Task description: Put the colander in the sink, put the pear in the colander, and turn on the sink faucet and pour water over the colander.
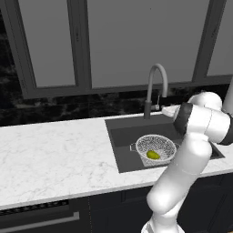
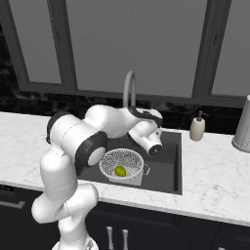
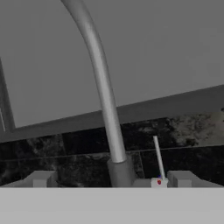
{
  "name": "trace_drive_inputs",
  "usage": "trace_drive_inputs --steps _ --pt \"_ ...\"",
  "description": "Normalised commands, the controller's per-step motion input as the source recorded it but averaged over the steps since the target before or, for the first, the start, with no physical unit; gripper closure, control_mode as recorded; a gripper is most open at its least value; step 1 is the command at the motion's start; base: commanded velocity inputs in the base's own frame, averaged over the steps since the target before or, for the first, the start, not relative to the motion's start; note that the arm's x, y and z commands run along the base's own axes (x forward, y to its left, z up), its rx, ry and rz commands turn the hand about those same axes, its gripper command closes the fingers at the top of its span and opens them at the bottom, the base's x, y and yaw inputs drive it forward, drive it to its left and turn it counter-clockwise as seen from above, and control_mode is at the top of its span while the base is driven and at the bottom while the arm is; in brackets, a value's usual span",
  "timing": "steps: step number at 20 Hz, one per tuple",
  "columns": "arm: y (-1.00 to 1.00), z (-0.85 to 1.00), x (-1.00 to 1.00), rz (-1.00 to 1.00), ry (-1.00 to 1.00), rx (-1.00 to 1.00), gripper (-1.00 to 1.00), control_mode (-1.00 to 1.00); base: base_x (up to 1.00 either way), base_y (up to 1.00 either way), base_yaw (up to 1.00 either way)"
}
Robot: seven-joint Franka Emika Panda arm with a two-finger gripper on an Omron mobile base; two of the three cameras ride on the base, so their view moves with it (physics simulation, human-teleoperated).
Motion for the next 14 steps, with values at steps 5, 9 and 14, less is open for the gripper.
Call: trace_drive_inputs --steps 5,9,14 --pt "-0.05 -0.30 0.53 0.01 -0.09 0.03 -1.00 -1.00 0.00 0.00 0.00" --pt "-0.25 -0.03 0.61 0.03 -0.09 0.09 -1.00 -1.00 0.00 0.00 0.00" --pt "-0.23 0.00 0.66 0.03 -0.07 0.11 -1.00 -1.00 0.00 0.00 0.00"
